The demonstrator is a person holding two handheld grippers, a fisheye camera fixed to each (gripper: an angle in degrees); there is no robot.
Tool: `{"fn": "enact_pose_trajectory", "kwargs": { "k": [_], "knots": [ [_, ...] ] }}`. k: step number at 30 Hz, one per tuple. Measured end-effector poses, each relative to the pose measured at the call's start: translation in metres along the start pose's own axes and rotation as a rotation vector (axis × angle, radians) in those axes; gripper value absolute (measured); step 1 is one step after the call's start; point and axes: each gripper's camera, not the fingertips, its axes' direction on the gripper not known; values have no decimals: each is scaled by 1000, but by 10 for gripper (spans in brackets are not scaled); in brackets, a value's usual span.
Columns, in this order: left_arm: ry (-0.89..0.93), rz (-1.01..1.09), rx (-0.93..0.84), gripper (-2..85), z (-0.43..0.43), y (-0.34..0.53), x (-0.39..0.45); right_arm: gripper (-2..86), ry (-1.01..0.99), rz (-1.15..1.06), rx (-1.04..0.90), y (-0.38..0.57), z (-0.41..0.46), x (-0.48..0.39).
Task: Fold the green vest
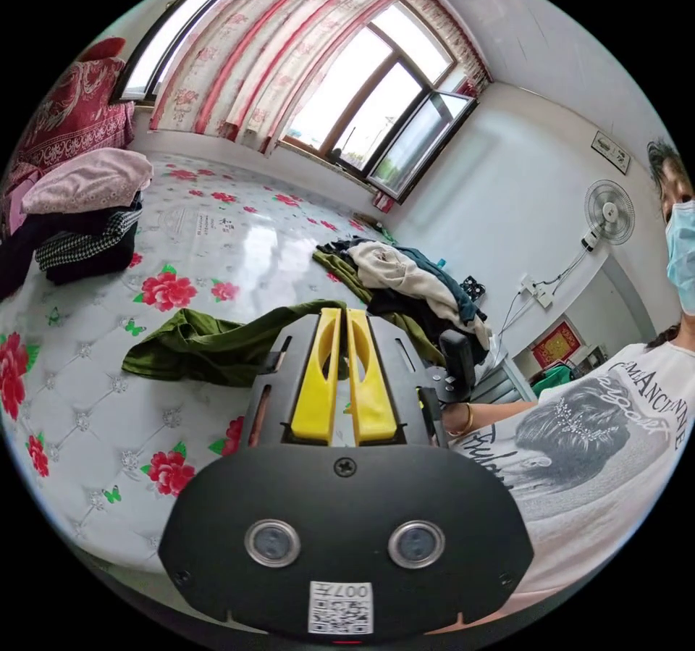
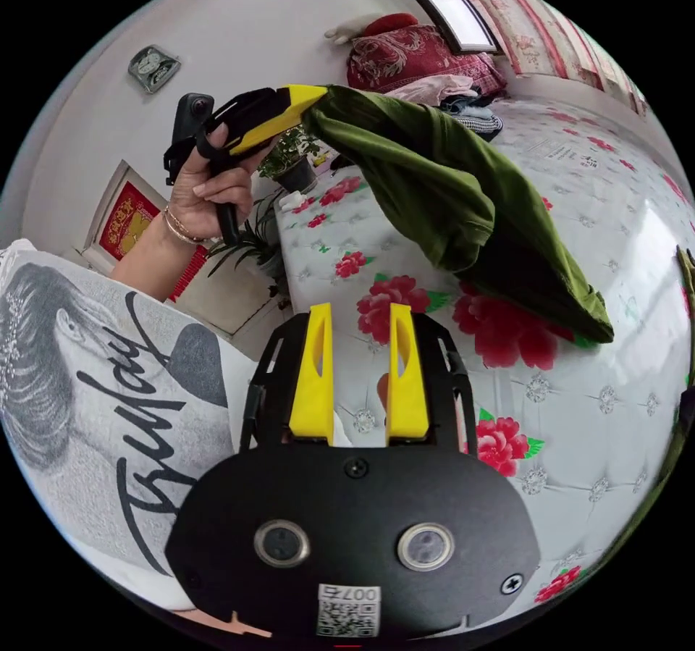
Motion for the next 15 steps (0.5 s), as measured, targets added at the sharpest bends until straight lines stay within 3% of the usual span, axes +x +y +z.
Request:
{"fn": "enact_pose_trajectory", "kwargs": {
  "k": [7,12,15],
  "knots": [
    [60,-81,-5,-9,5,22,12,99,133,89,75,10,-27,9],
    [60,-59,-23,-9,16,20,24,108,21,17,80,-6,-19,-2],
    [-4,-61,-52,-9,20,25,23,109,35,-40,-22,-21,7,-9]
  ]
}}
